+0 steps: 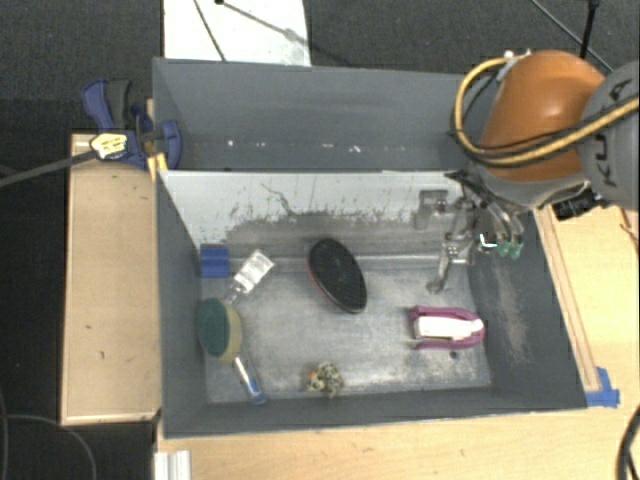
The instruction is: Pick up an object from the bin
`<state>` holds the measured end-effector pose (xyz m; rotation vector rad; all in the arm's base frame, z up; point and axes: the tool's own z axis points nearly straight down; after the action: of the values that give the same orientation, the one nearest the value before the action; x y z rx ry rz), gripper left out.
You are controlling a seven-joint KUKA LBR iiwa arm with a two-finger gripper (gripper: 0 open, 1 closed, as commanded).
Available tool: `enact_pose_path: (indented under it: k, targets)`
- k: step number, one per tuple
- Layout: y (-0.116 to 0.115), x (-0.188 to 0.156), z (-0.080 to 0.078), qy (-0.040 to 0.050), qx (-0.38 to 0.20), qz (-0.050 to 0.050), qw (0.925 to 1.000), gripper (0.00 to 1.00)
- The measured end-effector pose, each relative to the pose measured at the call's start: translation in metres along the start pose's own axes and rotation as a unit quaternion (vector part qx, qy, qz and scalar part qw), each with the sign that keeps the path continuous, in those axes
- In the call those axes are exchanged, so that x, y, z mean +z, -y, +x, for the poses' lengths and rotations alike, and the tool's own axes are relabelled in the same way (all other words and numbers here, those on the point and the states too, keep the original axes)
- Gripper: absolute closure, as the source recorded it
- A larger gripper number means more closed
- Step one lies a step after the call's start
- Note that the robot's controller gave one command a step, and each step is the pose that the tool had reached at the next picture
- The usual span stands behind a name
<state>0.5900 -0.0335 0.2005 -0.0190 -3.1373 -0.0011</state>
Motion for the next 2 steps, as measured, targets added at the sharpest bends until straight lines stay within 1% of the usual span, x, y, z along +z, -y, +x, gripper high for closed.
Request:
enact_pose_path:
  k: [1,2]
  targets:
    - [0.0624,0.1294,0.0403,-0.0011,-0.056,0.0,0.9984,0.0]
    - [0.0615,0.1225,0.0389,-0.0035,-0.058,0.0,0.9983,1.0]
